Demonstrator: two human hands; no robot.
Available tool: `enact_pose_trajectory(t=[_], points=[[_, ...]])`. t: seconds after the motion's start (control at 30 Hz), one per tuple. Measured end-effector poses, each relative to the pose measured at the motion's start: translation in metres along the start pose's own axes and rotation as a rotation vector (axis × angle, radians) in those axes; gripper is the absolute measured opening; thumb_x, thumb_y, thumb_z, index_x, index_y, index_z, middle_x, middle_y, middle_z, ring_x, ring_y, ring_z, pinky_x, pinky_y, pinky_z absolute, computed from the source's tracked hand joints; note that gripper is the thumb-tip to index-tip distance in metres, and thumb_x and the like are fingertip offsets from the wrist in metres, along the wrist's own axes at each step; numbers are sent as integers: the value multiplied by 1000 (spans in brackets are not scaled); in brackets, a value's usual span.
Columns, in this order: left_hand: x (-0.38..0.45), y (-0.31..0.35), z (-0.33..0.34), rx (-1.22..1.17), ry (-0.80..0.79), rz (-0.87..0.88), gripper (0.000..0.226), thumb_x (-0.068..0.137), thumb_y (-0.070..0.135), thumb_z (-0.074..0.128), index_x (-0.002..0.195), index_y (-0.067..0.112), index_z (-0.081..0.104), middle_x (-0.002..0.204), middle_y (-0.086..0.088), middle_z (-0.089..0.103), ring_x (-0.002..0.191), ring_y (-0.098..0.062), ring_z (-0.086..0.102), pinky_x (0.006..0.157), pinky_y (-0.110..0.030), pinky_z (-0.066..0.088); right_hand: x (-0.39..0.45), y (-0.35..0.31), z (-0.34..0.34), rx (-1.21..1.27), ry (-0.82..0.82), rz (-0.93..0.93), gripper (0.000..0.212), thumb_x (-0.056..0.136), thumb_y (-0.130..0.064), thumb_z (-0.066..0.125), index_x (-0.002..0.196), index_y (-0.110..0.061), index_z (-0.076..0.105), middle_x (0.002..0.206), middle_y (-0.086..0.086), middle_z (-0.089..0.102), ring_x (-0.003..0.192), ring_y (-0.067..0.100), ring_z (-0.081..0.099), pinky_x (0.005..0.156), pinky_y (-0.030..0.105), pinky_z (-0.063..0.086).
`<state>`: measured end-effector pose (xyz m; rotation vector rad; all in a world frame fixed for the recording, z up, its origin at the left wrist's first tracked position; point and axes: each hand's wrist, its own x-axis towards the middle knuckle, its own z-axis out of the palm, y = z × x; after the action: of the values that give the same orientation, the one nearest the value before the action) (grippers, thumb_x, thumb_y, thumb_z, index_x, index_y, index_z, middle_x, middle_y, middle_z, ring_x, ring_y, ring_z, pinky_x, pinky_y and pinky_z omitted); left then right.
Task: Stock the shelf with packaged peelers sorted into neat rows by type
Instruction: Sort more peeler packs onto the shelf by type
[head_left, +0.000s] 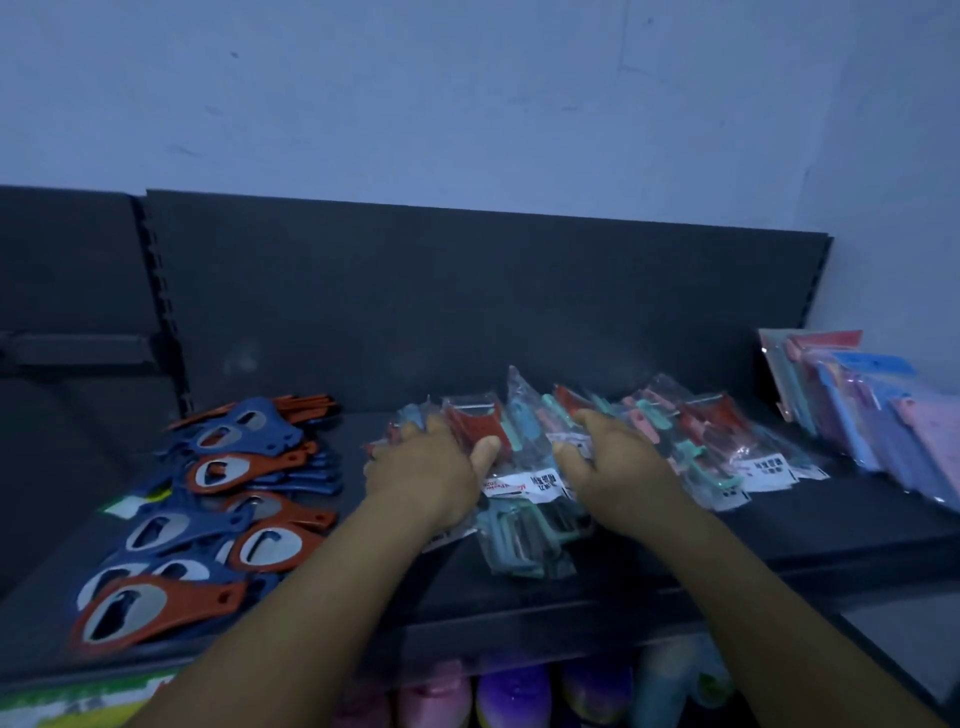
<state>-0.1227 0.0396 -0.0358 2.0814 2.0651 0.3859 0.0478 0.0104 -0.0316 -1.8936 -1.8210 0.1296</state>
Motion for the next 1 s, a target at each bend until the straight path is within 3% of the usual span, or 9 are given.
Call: enact_pose_trajectory(t=[0.2,0.33,0.47,0.6,0.67,0.77,0.87,0.93,1.0], points=[[12,13,1,-126,-10,-89,87,84,71,41,146,14,17,148,-17,23,132,-39,33,105,-47,36,22,1,8,-80,-111,18,65,84,-52,47,140,-20,39,141,8,47,131,28,39,108,37,34],[13,21,-3,-242,37,-88,80,80,59,58,141,20,24,140,-13,28,127,-37,36,100,-45,37,26,-1,6,-108,-169,45,77,83,-55,54,144,-15,31,147,9,40,135,27,34,110,36,29],[11,24,-8,-360,105,-76,89,78,45,70,144,22,16,141,-13,23,130,-36,29,100,-42,37,30,-6,0,-111,-174,59,89,81,-49,63,148,-10,19,144,11,42,132,27,39,108,35,31],[14,17,-11,-419,80,-125,104,75,48,73,148,17,6,145,-15,31,134,-36,27,106,-43,33,33,-9,-3,-125,-173,144,67,78,-50,66,126,-7,45,120,10,59,112,28,55,88,31,41],[17,11,-8,-423,15,-172,109,72,57,71,149,15,5,144,-12,40,135,-36,31,108,-43,34,32,-11,-3,-141,-178,160,64,80,-49,65,123,-7,45,119,10,59,110,28,55,85,31,42],[20,8,-6,-516,10,-185,112,68,55,75,150,22,5,150,-10,28,133,-34,36,105,-45,40,31,-13,0,-77,-137,186,66,80,-40,67,129,-8,37,123,12,56,112,30,55,82,30,42],[16,13,-6,-600,67,-103,109,74,36,78,150,27,0,151,-5,13,117,-28,48,91,-38,50,30,-17,7,-34,-69,177,61,80,-28,68,127,-8,36,122,11,55,111,32,54,84,33,43],[14,18,-5,-647,106,-41,111,76,23,77,149,31,-5,148,-4,12,95,-22,49,78,-32,53,28,-19,11,-37,-43,148,58,81,-21,66,129,-8,35,124,11,53,112,32,53,90,36,44],[15,19,-3,-686,119,-41,115,76,17,77,148,33,-12,146,-8,11,85,-19,48,73,-31,54,27,-19,13,-30,-33,142,59,82,-17,65,131,-7,34,128,12,49,113,32,53,91,37,44]])
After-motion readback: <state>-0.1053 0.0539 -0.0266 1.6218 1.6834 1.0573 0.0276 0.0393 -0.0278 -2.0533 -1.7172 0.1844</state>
